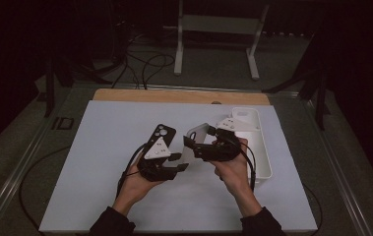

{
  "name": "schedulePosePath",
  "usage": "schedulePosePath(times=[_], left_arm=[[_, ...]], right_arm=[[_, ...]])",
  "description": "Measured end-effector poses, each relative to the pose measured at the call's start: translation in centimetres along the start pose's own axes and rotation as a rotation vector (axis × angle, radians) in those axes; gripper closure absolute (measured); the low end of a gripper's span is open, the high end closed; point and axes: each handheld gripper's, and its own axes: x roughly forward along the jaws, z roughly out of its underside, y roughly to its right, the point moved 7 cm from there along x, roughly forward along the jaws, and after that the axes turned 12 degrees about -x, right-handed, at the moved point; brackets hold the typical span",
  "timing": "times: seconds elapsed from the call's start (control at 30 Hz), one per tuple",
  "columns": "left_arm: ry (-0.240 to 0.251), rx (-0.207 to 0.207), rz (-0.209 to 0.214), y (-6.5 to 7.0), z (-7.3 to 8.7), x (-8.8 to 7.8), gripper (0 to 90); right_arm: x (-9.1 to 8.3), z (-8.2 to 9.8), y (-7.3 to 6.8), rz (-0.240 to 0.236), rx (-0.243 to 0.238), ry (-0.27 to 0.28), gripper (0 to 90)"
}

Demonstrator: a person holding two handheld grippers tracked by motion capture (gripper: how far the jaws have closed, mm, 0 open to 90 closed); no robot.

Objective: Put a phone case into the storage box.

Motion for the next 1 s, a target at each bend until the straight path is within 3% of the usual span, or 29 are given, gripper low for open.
schedulePosePath(times=[0.27,0.47,0.63,1.0], left_arm=[[0.042,-0.037,-0.164,-2.1,0.9,-2.5,17.6],[0.068,-0.088,-0.200,-3.9,2.1,-4.7,1.1],[0.092,-0.113,-0.244,-5.2,3.5,-6.0,0.0],[0.138,-0.150,-0.289,-6.9,6.3,-8.0,0.0]], right_arm=[[-0.1,0.0,0.3,0.009,-0.005,-0.009,17.1],[-0.2,0.0,0.5,0.010,-0.009,-0.012,17.1],[-0.3,-0.2,0.6,0.014,-0.021,-0.017,17.1],[-0.4,-0.5,1.2,0.028,-0.038,-0.027,17.1]])
